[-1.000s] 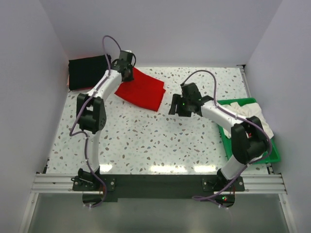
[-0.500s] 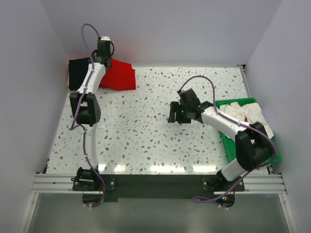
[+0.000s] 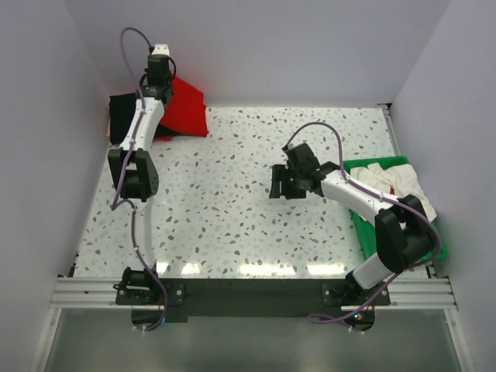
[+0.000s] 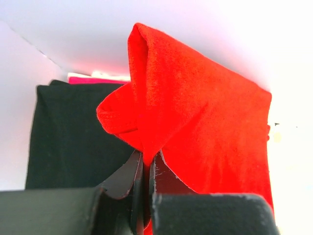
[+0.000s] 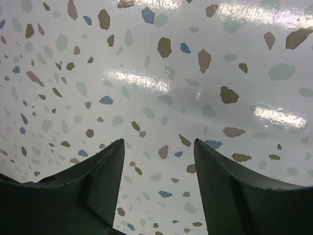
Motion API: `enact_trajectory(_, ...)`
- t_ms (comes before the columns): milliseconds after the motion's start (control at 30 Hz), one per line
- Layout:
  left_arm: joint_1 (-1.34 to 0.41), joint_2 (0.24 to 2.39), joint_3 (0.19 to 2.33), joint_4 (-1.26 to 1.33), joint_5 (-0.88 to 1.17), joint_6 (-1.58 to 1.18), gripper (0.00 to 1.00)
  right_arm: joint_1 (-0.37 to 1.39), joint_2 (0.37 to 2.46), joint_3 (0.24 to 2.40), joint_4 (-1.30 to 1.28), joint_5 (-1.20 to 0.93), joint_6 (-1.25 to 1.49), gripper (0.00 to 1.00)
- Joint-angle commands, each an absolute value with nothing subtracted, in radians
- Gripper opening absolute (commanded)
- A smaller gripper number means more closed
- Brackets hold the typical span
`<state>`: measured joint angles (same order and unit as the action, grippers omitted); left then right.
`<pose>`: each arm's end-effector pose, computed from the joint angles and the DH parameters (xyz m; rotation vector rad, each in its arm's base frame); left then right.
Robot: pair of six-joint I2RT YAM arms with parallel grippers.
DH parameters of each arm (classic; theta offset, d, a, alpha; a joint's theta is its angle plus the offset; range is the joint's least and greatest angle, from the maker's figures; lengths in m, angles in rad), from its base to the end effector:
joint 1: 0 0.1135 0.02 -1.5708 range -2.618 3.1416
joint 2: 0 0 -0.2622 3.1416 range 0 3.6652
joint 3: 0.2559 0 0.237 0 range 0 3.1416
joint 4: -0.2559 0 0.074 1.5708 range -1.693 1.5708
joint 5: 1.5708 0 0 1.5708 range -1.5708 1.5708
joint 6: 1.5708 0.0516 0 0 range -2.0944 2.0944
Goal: Fold and stack the t-shirts
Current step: Neatly place the folded tshirt to the corner
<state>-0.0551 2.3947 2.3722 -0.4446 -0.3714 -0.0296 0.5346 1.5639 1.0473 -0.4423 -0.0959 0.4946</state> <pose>0.5522 -0.0117 0.2915 -0.2063 2.0081 0.3241 0.2721 0.1669 0.2120 -0.0916 2.6063 0.5143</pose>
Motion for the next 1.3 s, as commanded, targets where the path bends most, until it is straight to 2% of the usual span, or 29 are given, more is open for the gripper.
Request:
enact_trajectory(0, -0.031, 2.278, 2.439, -0.337, -0.379, -0.005, 0.0, 0.535, 1.557, 1.069, -0.446, -0.091, 0.474, 0.62)
enact_trajectory(967, 0.0, 2.158, 2.381, -0.31, -0.322, 0.058, 0.0, 0.535, 1.52, 1.06, -0.456, -0.069, 0.469, 0.62)
enact_trajectory(1267, 0.083, 2.174, 2.329, -0.29, -0.276, 0.038, 0.0, 0.535, 1.546, 1.06, -0.453, -0.063, 0.469, 0.62)
